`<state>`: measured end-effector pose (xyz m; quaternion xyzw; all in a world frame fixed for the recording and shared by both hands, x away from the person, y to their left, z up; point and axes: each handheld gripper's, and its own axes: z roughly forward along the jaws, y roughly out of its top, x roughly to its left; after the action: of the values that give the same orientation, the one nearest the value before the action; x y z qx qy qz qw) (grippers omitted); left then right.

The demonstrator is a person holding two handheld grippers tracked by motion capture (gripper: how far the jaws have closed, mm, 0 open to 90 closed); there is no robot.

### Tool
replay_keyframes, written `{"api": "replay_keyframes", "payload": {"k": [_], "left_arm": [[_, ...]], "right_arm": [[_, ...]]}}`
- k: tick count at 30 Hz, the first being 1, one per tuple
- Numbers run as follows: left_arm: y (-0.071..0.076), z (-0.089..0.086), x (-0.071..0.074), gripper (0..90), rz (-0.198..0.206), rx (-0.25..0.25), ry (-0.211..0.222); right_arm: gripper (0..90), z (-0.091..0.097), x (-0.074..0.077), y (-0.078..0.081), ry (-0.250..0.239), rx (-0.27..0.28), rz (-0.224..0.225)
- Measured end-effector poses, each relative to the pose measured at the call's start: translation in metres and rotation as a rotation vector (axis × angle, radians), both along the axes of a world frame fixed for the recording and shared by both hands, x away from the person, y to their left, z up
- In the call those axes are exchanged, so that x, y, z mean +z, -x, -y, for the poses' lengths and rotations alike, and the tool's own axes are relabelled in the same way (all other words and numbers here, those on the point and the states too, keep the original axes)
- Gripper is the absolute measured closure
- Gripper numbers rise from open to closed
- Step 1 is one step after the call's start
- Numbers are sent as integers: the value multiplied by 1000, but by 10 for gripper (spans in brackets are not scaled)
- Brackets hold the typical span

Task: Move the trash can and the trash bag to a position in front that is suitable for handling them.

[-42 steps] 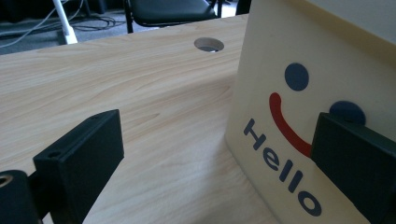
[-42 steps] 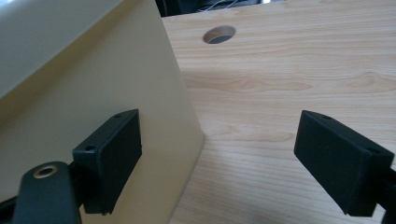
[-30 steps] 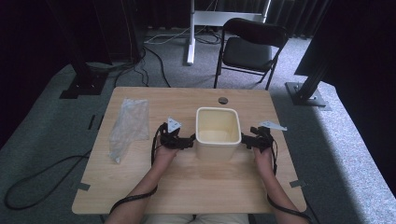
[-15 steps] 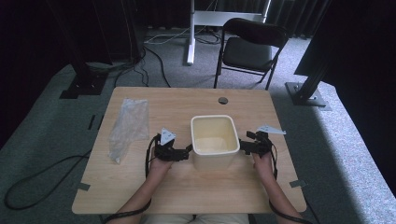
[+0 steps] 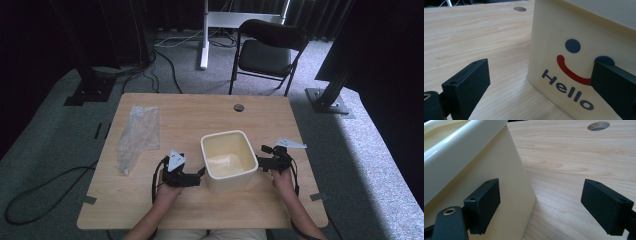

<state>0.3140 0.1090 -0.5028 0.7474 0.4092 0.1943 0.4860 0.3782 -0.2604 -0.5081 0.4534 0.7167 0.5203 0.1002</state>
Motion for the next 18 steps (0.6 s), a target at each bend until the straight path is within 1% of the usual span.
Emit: {"api": "replay_keyframes", "payload": {"k": [2,3,4,6,8,10,11,12,15,16,18], "left_arm": [[5,0,-1,30,-1,3,8],[5,0,-1,30,-1,3,8],[9,0,-1,30,-3,-6,13],[13,1,-1,30,-9,-20,16],[17,2,-1,30,-3,-25,7],[20,4,0,30,-4,-42,5],[22,4,-1,30,-8,-45,11],[22,5,-1,30,-12,-52,16],[23,5,-2,30,-11,-52,19],[24,7,-2,30,-16,-55,27],[24,10,-2,30,-10,-62,23]], "right_arm": [[151,0,-1,3,-5,7,-2],[151,0,-1,3,-5,7,-2],[151,0,-1,4,-6,11,1],[151,1,-1,10,-6,16,-1],[151,3,-1,14,-8,18,1],[150,5,-2,16,-13,19,0],[150,6,-2,18,-18,18,1],[150,7,-3,19,-20,17,1],[151,10,-3,22,-26,28,-3],[151,11,-3,24,-26,23,-4],[151,13,-3,26,-27,14,0]]}}
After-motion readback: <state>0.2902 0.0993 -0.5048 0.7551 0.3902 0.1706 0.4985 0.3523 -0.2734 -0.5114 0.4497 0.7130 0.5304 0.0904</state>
